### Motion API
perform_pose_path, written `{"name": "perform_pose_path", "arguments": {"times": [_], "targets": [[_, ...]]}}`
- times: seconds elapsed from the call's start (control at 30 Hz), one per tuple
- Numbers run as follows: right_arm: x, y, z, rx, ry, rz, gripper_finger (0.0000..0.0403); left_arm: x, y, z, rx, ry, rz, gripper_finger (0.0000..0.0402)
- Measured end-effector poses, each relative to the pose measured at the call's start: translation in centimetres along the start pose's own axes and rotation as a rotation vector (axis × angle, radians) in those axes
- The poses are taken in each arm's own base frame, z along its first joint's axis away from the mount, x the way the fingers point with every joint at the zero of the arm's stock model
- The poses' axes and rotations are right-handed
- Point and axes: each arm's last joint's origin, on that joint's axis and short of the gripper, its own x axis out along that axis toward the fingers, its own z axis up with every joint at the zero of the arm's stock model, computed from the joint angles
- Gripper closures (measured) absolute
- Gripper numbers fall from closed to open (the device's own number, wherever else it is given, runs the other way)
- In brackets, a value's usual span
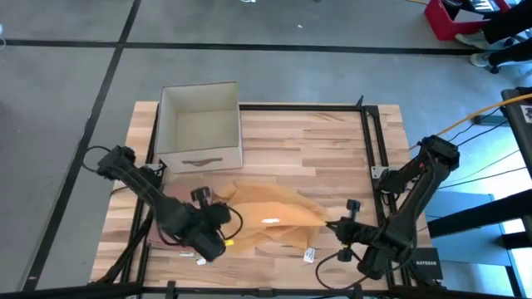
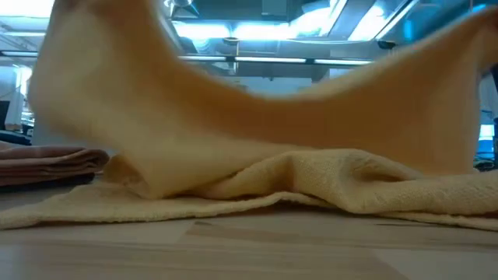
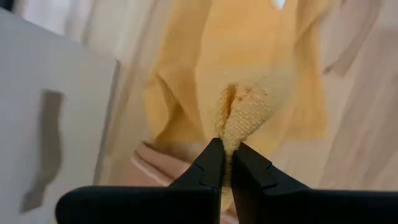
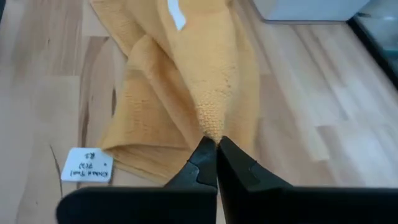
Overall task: Fold towel
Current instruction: Fold the yellow towel
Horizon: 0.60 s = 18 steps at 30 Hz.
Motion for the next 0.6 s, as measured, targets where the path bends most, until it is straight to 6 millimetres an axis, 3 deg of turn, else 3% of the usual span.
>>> {"name": "perform_pose_path", "arguments": {"times": [0.23, 0.43, 0.6], "targets": [[2.0, 0.1, -2.3, 0.034, -0.057, -0.003, 0.0402, 4.1, -1.8, -1.6, 0.048, 0.166, 0.042, 0.0391], [2.3, 0.2, -2.5, 0.057, -0.099, -0.002, 0.0402, 4.7, -2.4, -1.4, 0.029, 0.185, -0.004, 0.0385], [2.3, 0.4, -2.4, 0.07, -0.106, 0.008, 0.0402, 4.9, -2.2, -1.1, 0.015, 0.183, -0.01, 0.035]]}}
